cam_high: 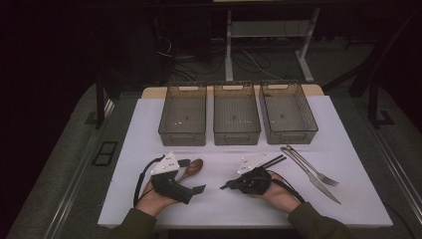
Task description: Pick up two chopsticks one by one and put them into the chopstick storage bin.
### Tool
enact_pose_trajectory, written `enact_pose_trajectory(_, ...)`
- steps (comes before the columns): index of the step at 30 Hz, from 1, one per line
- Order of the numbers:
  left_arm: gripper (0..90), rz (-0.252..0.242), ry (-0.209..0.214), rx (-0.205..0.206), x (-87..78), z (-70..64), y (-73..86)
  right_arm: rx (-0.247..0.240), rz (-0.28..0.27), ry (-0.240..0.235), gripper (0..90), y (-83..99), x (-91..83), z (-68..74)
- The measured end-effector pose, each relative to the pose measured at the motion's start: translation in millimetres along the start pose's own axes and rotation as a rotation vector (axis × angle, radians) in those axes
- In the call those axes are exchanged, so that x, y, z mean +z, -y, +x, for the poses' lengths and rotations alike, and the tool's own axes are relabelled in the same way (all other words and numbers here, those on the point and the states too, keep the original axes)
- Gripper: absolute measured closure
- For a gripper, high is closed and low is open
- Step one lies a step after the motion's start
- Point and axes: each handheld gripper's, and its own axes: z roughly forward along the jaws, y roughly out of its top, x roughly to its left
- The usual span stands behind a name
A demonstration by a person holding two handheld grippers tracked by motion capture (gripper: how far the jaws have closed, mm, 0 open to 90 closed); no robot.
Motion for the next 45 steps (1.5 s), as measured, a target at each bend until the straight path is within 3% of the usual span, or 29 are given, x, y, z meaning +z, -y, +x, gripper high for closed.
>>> enact_pose_trajectory(4, 0.0, 0.0, 0.002, 0.004, 0.0, 0.4, 0.3, 0.01, -0.032, 0.006, 88.3, -0.5, -12.1, -1.9)
enact_pose_trajectory(11, 0.0, 0.003, 0.005, 0.0, 0.6, 0.5, 0.6, 0.047, -0.071, 0.034, 75.7, 7.6, -41.0, -8.6)
enact_pose_trajectory(13, 0.0, 0.003, 0.008, -0.002, 0.9, 0.7, 0.6, 0.069, -0.08, 0.052, 67.5, 15.8, -54.7, -13.0)
enact_pose_trajectory(14, 0.0, 0.003, 0.008, -0.002, 0.9, 0.7, 0.6, 0.069, -0.08, 0.052, 67.5, 15.8, -54.7, -13.0)
enact_pose_trajectory(15, 0.0, 0.004, 0.008, 0.0, 1.0, 0.8, 0.6, 0.084, -0.091, 0.06, 59.9, 21.7, -63.4, -15.6)
enact_pose_trajectory(22, 0.0, -0.001, 0.009, 0.004, 0.4, 2.1, 0.4, 0.139, -0.139, 0.099, 42.8, 45.6, -93.2, -17.7)
enact_pose_trajectory(30, 0.0, 0.001, 0.011, 0.009, 0.5, 2.8, -0.2, 0.188, -0.218, 0.173, 29.3, 69.1, -114.1, -20.2)
enact_pose_trajectory(38, 0.0, -0.005, 0.012, 0.007, 0.1, 3.1, -0.6, 0.222, -0.254, 0.236, 17.8, 87.3, -128.3, -19.9)
enact_pose_trajectory(45, 0.0, 0.003, 0.012, 0.012, 5.1, 4.3, -5.6, 0.248, -0.296, 0.263, 16.3, 97.7, -139.7, -16.8)
